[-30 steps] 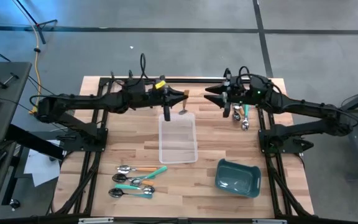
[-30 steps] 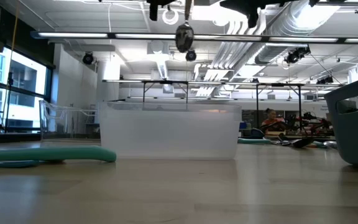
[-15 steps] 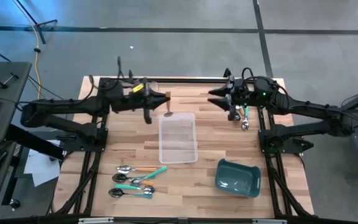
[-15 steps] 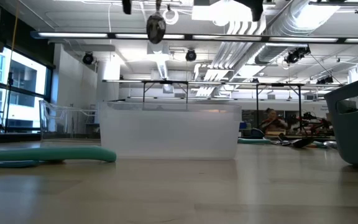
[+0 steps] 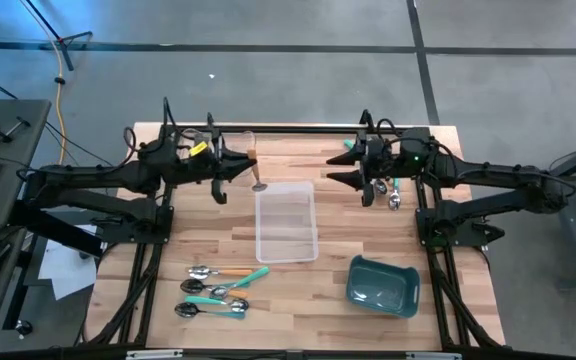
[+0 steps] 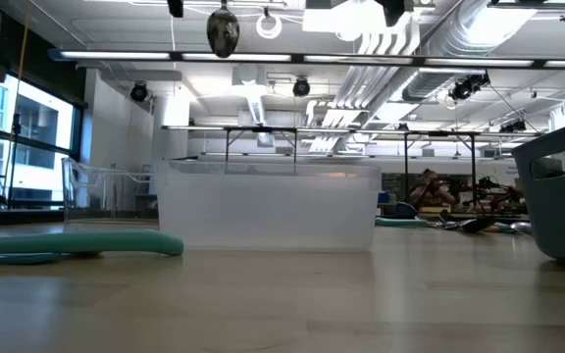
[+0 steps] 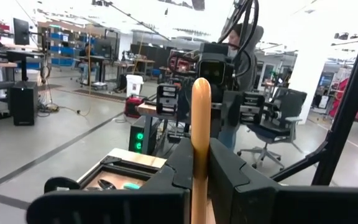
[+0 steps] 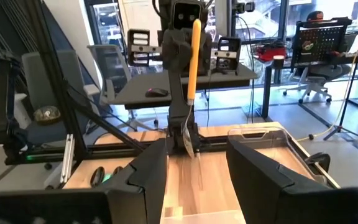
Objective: Sort silverware by color (type)
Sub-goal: Put the yellow spoon into the transparent bin
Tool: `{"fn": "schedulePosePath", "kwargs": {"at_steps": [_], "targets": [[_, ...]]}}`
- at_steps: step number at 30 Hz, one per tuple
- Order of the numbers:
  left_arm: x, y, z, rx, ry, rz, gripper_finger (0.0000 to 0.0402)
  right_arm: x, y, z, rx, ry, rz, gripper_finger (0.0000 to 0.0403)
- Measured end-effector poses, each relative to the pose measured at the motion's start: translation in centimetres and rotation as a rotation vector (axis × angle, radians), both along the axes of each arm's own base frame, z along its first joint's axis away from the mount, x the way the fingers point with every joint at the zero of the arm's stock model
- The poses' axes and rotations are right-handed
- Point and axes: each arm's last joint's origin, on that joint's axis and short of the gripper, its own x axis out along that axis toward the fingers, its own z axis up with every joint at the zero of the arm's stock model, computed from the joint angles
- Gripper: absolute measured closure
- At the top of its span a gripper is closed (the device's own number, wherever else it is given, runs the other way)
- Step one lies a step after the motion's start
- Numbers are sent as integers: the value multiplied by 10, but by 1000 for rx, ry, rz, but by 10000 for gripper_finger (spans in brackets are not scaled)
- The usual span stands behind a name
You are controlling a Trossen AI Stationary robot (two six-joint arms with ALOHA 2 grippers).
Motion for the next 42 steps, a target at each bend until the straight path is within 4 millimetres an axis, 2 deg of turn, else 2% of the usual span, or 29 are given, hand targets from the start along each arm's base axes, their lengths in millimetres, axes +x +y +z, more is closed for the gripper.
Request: {"fn": "schedulePosePath", "kwargs": {"at_steps": [7,13,15,18,25,28,33,42], "targets": [[0,0,-2,-2,15,4,394,0,0,0,7,-2,0,251],[-1,6,-9,-43,85,138,394,0,0,0,7,-2,0,251],[-2,12,-12,-47,169,201,394,0,0,0,7,-2,-1,251],[-9,26,-6,-13,328,291,394,0,0,0,7,-2,-1,251],[-23,68,-7,76,748,477,394,0,0,0,8,4,-1,251],[-26,87,-22,86,928,507,394,0,0,-1,10,17,-1,251],[-21,113,-52,72,1167,492,394,-1,0,-4,15,42,-1,251],[9,146,-100,140,1369,393,394,-1,0,-4,17,47,-1,251]]}}
